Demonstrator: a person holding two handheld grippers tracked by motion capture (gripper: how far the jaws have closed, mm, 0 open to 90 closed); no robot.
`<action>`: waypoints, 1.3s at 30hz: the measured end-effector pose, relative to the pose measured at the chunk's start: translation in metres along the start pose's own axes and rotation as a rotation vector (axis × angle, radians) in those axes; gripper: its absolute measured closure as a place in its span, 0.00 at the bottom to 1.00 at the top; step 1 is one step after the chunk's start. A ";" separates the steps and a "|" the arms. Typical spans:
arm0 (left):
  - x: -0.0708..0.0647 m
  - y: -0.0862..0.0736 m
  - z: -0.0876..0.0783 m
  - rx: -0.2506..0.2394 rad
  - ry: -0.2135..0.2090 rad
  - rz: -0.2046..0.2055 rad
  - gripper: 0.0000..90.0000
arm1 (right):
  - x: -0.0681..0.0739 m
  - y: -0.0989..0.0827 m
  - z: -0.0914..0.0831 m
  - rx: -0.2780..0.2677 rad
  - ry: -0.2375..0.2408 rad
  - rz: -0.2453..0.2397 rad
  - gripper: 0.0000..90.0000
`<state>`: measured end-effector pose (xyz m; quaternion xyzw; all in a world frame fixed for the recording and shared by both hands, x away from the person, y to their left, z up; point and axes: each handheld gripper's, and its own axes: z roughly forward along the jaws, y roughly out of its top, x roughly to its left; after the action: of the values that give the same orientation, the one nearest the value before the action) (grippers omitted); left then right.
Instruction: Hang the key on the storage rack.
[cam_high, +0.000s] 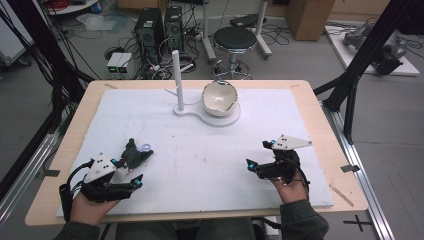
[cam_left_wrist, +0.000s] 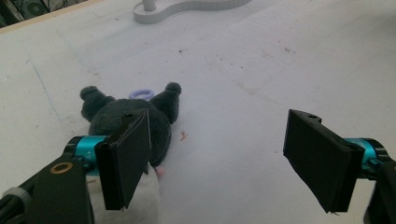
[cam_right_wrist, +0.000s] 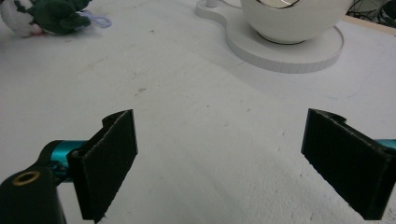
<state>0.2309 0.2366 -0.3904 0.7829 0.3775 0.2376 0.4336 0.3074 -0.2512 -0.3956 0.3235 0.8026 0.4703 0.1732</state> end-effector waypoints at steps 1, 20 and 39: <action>0.000 0.000 0.001 0.000 0.001 -0.003 0.27 | 0.000 0.000 0.000 0.002 -0.002 0.003 0.11; 0.001 0.001 -0.002 -0.001 -0.008 -0.004 0.28 | 0.000 -0.002 -0.002 0.000 -0.004 0.004 0.11; 0.007 0.007 -0.003 -0.001 0.007 -0.017 0.28 | 0.000 -0.001 -0.004 -0.011 -0.003 0.002 0.11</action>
<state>0.2353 0.2416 -0.3827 0.7786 0.3857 0.2368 0.4347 0.3041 -0.2541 -0.3947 0.3243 0.7993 0.4744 0.1758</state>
